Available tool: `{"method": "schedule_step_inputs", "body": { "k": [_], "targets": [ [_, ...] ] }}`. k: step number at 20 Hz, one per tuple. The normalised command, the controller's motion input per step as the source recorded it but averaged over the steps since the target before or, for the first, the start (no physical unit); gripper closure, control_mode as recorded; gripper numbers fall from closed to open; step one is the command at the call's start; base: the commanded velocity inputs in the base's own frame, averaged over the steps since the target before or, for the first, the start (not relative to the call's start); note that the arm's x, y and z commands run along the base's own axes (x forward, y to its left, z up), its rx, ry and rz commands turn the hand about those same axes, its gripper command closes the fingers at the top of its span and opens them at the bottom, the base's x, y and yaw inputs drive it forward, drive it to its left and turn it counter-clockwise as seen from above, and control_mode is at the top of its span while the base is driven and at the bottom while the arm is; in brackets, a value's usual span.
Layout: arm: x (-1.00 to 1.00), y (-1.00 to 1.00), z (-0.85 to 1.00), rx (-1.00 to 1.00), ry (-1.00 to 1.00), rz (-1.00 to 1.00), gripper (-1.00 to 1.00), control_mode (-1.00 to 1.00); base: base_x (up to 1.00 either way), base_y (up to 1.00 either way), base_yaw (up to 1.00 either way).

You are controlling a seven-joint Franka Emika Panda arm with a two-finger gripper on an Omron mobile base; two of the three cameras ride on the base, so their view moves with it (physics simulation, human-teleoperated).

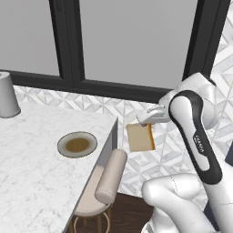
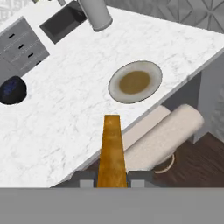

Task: Start the toaster. Once the lever pops up, take the bread to the plate on the dining counter.

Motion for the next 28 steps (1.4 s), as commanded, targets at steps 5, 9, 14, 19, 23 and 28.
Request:
{"method": "schedule_step_inputs", "body": {
  "k": [5, 9, 14, 19, 23, 28],
  "targets": [
    [0.29, 0.25, -0.29, 0.47, 0.18, 0.12, 1.0, -1.0, 0.0, 0.0, 0.0],
    [0.5, 0.51, -0.16, 0.35, 0.0, 0.06, 1.0, -1.0, 0.0, 0.0, 0.0],
    [0.78, 0.55, -0.13, 0.1, -0.05, 0.01, 1.0, -1.0, 0.0, 0.0, 0.0],
    [0.88, 0.59, -0.25, 0.0, 0.0, 0.04, 1.0, -1.0, 0.0, 0.0, 0.0],
    [0.89, 0.59, -0.29, -0.01, 0.03, 0.11, 1.0, -1.0, 0.0, 0.0, 0.0],
    [0.71, 0.44, -0.43, 0.0, 0.0, 0.13, 1.0, -1.0, 0.0, 0.0, 0.0]
  ]
}}
